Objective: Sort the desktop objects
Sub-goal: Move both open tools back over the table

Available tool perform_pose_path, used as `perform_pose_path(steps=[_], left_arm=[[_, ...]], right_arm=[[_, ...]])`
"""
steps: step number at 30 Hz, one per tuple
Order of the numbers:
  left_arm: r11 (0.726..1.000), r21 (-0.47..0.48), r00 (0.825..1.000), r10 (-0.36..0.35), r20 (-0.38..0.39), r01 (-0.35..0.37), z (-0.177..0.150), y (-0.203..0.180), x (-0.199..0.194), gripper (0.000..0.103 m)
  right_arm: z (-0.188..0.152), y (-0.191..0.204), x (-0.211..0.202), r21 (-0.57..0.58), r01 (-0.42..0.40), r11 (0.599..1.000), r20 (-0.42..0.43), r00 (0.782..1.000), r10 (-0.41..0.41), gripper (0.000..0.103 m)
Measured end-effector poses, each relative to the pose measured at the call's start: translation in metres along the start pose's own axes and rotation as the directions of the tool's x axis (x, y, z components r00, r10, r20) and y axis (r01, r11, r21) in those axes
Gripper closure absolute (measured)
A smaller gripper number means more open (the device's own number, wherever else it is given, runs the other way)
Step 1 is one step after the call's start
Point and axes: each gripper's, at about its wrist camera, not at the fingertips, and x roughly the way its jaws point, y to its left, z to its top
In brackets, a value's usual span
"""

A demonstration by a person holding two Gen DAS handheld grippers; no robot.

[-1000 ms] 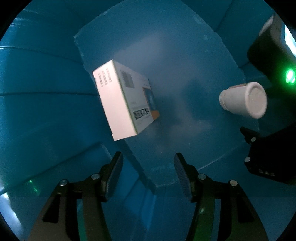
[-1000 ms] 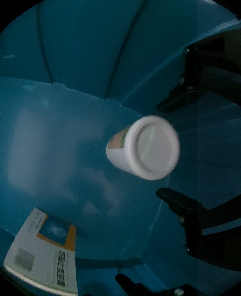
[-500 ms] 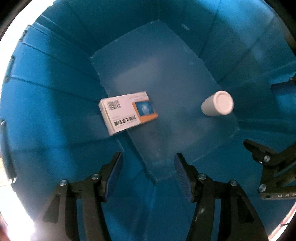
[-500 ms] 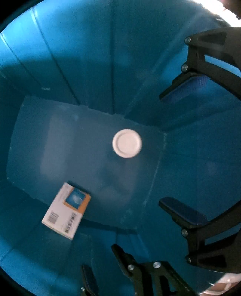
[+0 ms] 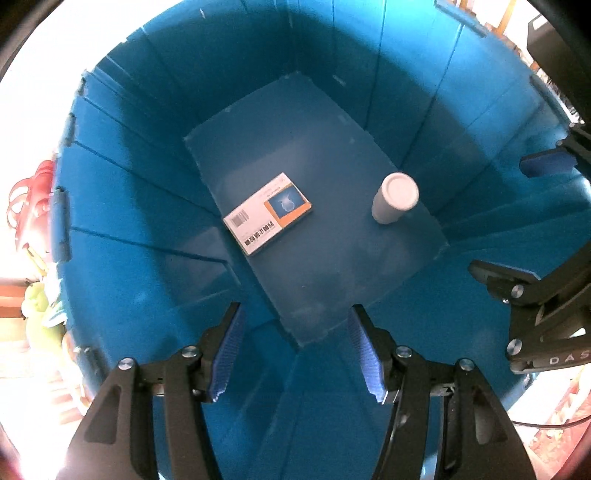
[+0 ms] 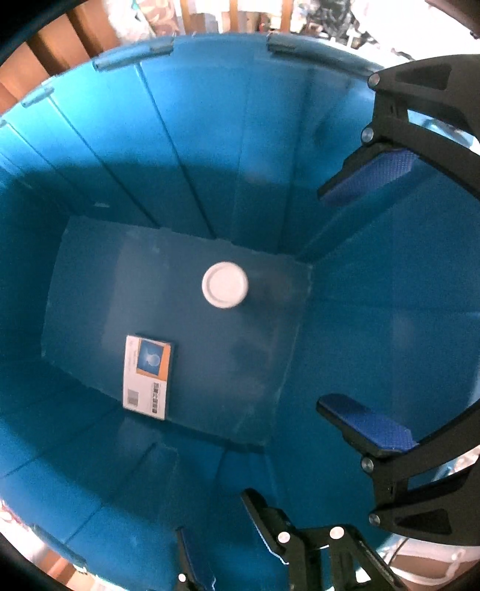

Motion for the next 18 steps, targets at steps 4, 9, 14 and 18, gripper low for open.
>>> perform_pose_path(steps=[4, 9, 14, 18], left_arm=[[0.999, -0.029, 0.995, 0.022, 0.098, -0.019, -0.011, 0.010, -0.025, 0.046], [0.993, -0.112, 0.971, 0.057, 0.233, -0.031, -0.038, 0.043, -0.060, 0.046], [0.973, -0.224, 0.923, 0.132, 0.361, -0.052, -0.081, 0.090, -0.090, 0.030], [0.945, -0.324, 0.890, 0.189, 0.415, -0.049, -0.122, 0.133, -0.102, 0.030]], right_arm=[[-0.005, 0.008, -0.016, -0.009, 0.020, 1.000, 0.075, 0.997, -0.020, 0.000], [-0.007, 0.026, -0.050, -0.023, -0.001, 1.000, 0.225, 0.974, 0.006, 0.000], [-0.010, 0.064, -0.085, -0.082, 0.000, 0.997, 0.370, 0.929, 0.030, 0.000], [-0.016, 0.103, -0.106, -0.144, -0.069, 0.987, 0.458, 0.880, 0.128, 0.000]])
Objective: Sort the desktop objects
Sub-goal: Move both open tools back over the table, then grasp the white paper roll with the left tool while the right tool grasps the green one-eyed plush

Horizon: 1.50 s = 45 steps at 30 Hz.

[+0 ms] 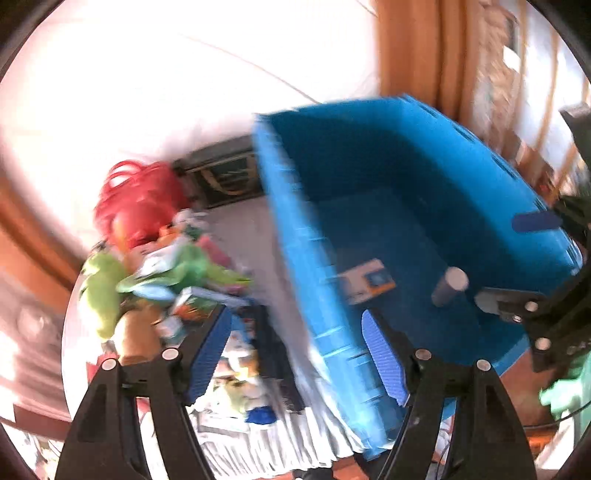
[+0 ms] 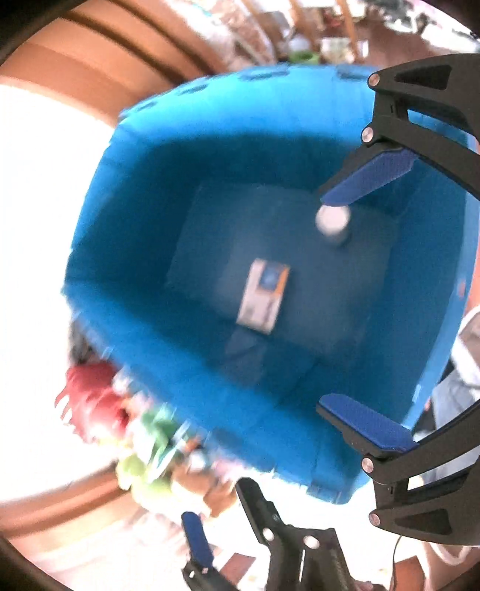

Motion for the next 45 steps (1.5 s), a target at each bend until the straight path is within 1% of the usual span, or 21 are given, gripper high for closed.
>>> perform_pose_path(steps=[3, 5, 7, 11, 16, 18, 19, 21, 25, 28, 29, 32, 36, 39, 41, 43, 44, 45], left_arm=[[0.998, -0.048, 0.998, 0.052, 0.043, -0.050, -0.021, 0.044, -0.007, 0.030], [0.993, -0.079, 0.993, 0.097, 0.066, -0.092, -0.041, 0.074, -0.008, 0.030], [0.989, -0.098, 0.990, 0.120, 0.073, -0.113, -0.058, 0.097, -0.006, 0.030], [0.980, -0.144, 0.987, 0.150, 0.065, -0.139, -0.101, 0.149, 0.005, 0.030], [0.967, -0.214, 0.988, 0.148, 0.037, -0.137, -0.161, 0.212, 0.031, 0.030], [0.963, -0.231, 0.988, 0.150, 0.022, -0.141, -0.181, 0.227, 0.044, 0.030], [0.961, -0.241, 0.989, 0.146, 0.015, -0.138, -0.191, 0.234, 0.050, 0.030], [0.957, -0.261, 0.992, 0.127, 0.001, -0.122, -0.211, 0.250, 0.066, 0.030], [0.964, -0.250, 0.996, 0.091, -0.015, -0.092, -0.237, 0.265, 0.096, 0.030], [0.978, -0.204, 0.998, 0.050, -0.024, -0.053, -0.251, 0.269, 0.121, 0.030], [0.983, -0.181, 0.999, 0.033, -0.037, -0.039, -0.257, 0.270, 0.136, 0.030], [0.991, -0.134, 0.997, 0.000, -0.076, -0.010, -0.269, 0.270, 0.166, 0.030], [0.993, -0.114, 0.994, -0.048, -0.100, 0.036, -0.277, 0.265, 0.189, 0.030], [0.993, -0.091, 0.991, -0.084, -0.107, 0.074, -0.276, 0.257, 0.203, 0.031], [0.994, -0.069, 0.988, -0.088, -0.127, 0.080, -0.275, 0.251, 0.214, 0.035], [0.994, -0.062, 0.981, -0.102, -0.163, 0.094, -0.276, 0.247, 0.226, 0.044], [0.994, -0.061, 0.978, -0.105, -0.182, 0.096, -0.277, 0.244, 0.233, 0.048], [0.995, -0.056, 0.977, -0.096, -0.191, 0.087, -0.278, 0.242, 0.236, 0.050]], right_arm=[[0.005, 0.035, -0.008, -0.027, -0.033, 0.999, 0.085, 0.996, 0.035, 0.000], [0.009, 0.061, -0.011, -0.051, -0.053, 0.997, 0.142, 0.988, 0.060, 0.000], [0.010, 0.088, -0.013, -0.072, -0.075, 0.995, 0.198, 0.976, 0.088, 0.000], [0.017, 0.132, -0.009, -0.080, -0.105, 0.991, 0.257, 0.959, 0.122, 0.000], [0.024, 0.185, 0.008, -0.083, -0.145, 0.986, 0.294, 0.942, 0.163, 0.000], [0.024, 0.204, 0.021, -0.065, -0.177, 0.982, 0.294, 0.937, 0.188, 0.000], [0.024, 0.210, 0.028, -0.055, -0.189, 0.980, 0.290, 0.937, 0.197, 0.000], [0.023, 0.225, 0.047, -0.030, -0.208, 0.978, 0.261, 0.943, 0.208, 0.000], [0.017, 0.251, 0.096, 0.022, -0.192, 0.981, 0.194, 0.964, 0.185, 0.000], [0.005, 0.262, 0.131, 0.056, -0.133, 0.990, 0.153, 0.981, 0.123, 0.000], [0.001, 0.263, 0.137, 0.066, -0.114, 0.991, 0.147, 0.984, 0.103, 0.000], [-0.011, 0.268, 0.159, 0.098, -0.076, 0.992, 0.130, 0.989, 0.063, 0.000], [-0.022, 0.274, 0.182, 0.124, -0.040, 0.991, 0.104, 0.994, 0.027, 0.000], [-0.027, 0.280, 0.198, 0.123, -0.020, 0.992, 0.058, 0.998, 0.013, 0.000], [-0.031, 0.284, 0.209, 0.121, -0.010, 0.993, 0.035, 0.999, 0.006, 0.000], [-0.032, 0.287, 0.219, 0.126, -0.009, 0.992, 0.007, 1.000, 0.008, 0.000], [-0.032, 0.290, 0.223, 0.137, -0.049, 0.989, 0.004, 0.999, 0.048, 0.000], [-0.032, 0.291, 0.227, 0.144, -0.059, 0.988, -0.003, 0.998, 0.060, 0.000]])
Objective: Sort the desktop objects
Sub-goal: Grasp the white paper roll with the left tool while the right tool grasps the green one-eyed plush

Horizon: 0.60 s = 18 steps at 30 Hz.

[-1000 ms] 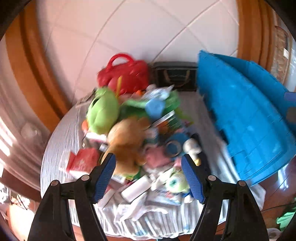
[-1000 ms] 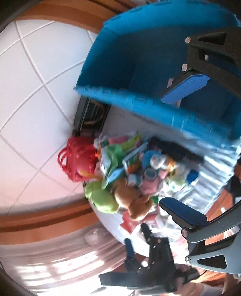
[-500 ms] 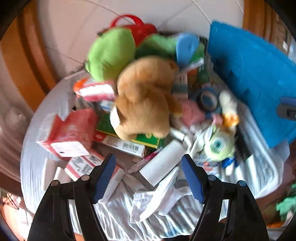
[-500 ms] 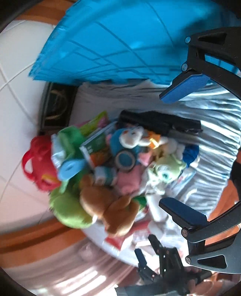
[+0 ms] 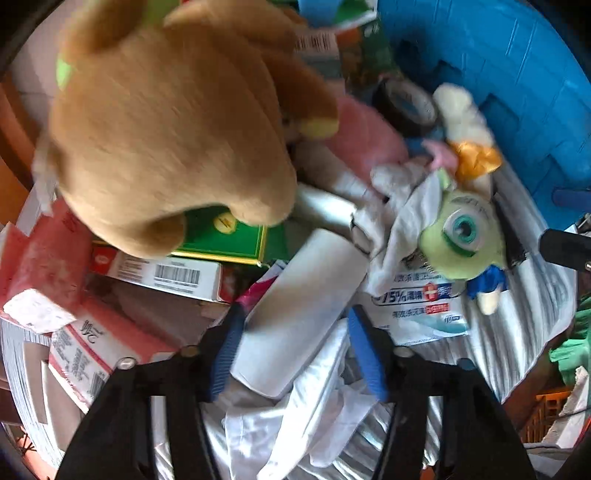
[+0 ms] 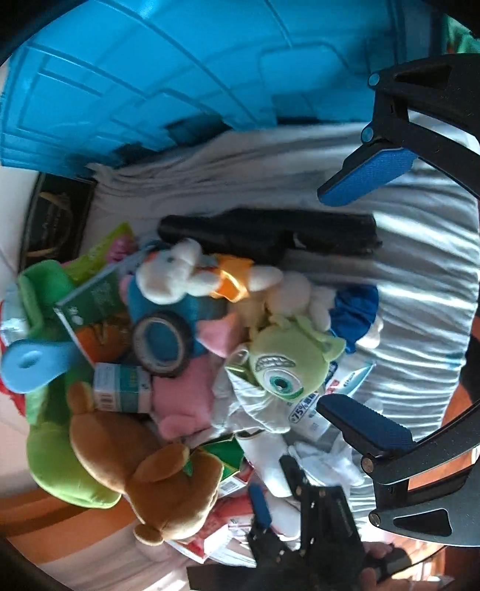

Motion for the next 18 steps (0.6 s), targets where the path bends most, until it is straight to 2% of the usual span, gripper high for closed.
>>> perform_pose_path(steps=[2, 4, 5, 6, 8, 13, 18], left_arm=[[1.000, -0.001, 1.000, 0.000, 0.005, 0.000, 0.001, -0.003, 0.003, 0.050], [0.999, -0.029, 1.000, -0.013, -0.005, 0.013, 0.003, -0.004, 0.007, 0.050], [0.999, -0.039, 1.000, -0.024, -0.015, 0.023, 0.004, -0.005, 0.011, 0.050], [0.999, -0.044, 0.999, -0.023, -0.023, 0.022, 0.005, -0.007, 0.014, 0.049], [0.999, -0.048, 0.999, -0.007, -0.042, 0.005, 0.005, -0.010, 0.021, 0.047], [0.997, -0.079, 0.999, 0.006, -0.038, -0.009, 0.000, -0.015, 0.019, 0.048], [0.994, -0.103, 1.000, 0.025, -0.002, -0.025, -0.009, -0.019, 0.000, 0.050]], right_arm=[[0.000, 0.003, 0.006, -0.005, -0.022, 1.000, -0.004, 1.000, 0.022, 0.001], [0.000, 0.009, 0.014, -0.022, -0.018, 1.000, -0.011, 1.000, 0.018, 0.007], [0.000, 0.012, 0.016, -0.026, -0.020, 0.999, -0.014, 1.000, 0.020, 0.013], [0.001, 0.014, 0.019, -0.030, -0.023, 0.999, -0.019, 1.000, 0.023, 0.020], [0.000, 0.021, 0.027, -0.043, -0.027, 0.999, -0.030, 0.999, 0.026, 0.025], [0.002, 0.036, 0.041, -0.079, -0.032, 0.996, -0.041, 0.999, 0.029, 0.026], [0.006, 0.048, 0.055, -0.106, -0.018, 0.994, -0.050, 0.999, 0.013, 0.027]])
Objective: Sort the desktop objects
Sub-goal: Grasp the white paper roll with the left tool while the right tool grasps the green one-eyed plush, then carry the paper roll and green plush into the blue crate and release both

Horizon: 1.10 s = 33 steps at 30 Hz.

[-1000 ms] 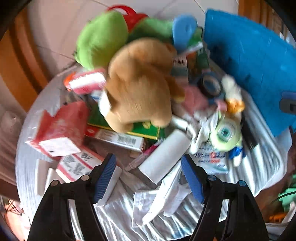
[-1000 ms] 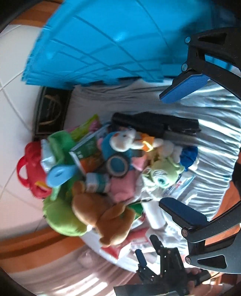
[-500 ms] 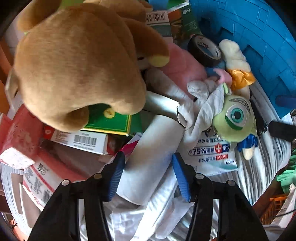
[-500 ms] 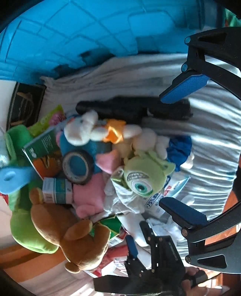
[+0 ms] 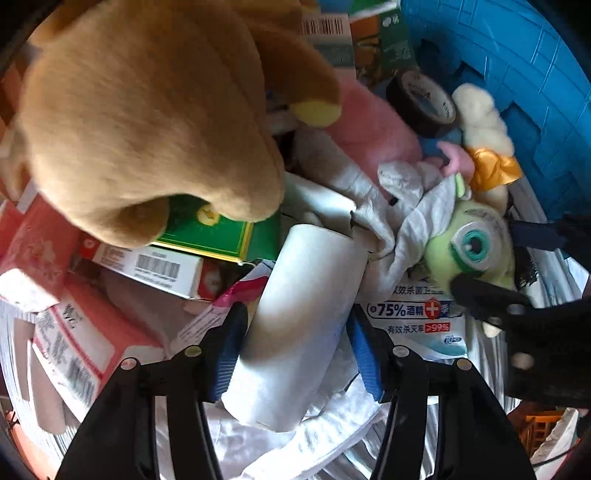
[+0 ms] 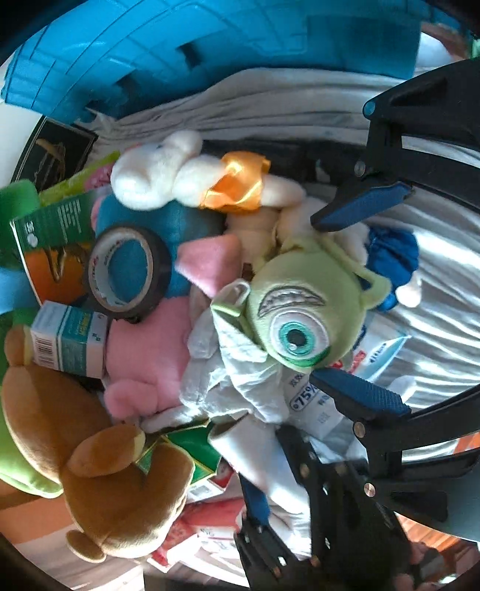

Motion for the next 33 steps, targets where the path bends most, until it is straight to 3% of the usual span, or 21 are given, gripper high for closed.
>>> perform_pose_path(steps=[2, 3, 8, 16, 21, 25, 33], left_arm=[[1.000, -0.010, 1.000, 0.002, 0.021, -0.002, -0.002, -0.001, -0.012, 0.052], [1.000, -0.016, 1.000, -0.001, 0.029, 0.002, -0.002, -0.002, -0.016, 0.053], [0.999, -0.032, 0.998, -0.005, 0.068, 0.007, -0.005, -0.008, -0.040, 0.054], [0.999, -0.030, 0.983, -0.013, 0.183, 0.019, 0.002, -0.023, -0.092, 0.057], [1.000, -0.009, 0.957, -0.011, 0.291, 0.014, 0.046, -0.024, -0.137, 0.057], [1.000, 0.008, 0.932, -0.021, 0.361, 0.020, 0.075, -0.037, -0.169, 0.057], [0.994, 0.076, 0.870, -0.102, 0.482, 0.074, 0.129, -0.102, -0.227, 0.057]], right_arm=[[0.000, 0.003, 0.001, -0.017, 0.012, 1.000, 0.000, 1.000, -0.012, 0.033], [-0.001, 0.004, -0.001, -0.023, 0.008, 1.000, 0.003, 1.000, -0.008, 0.044], [-0.004, 0.002, -0.024, -0.008, -0.017, 1.000, 0.035, 0.999, 0.017, 0.046], [0.010, -0.009, -0.089, 0.018, -0.042, 0.999, 0.176, 0.984, 0.038, 0.046], [0.022, -0.021, -0.135, 0.050, -0.039, 0.998, 0.275, 0.961, 0.023, 0.046], [0.037, -0.047, -0.179, 0.087, 0.012, 0.996, 0.358, 0.933, -0.043, 0.046], [0.044, -0.108, -0.264, 0.161, 0.020, 0.987, 0.480, 0.872, -0.096, 0.046]])
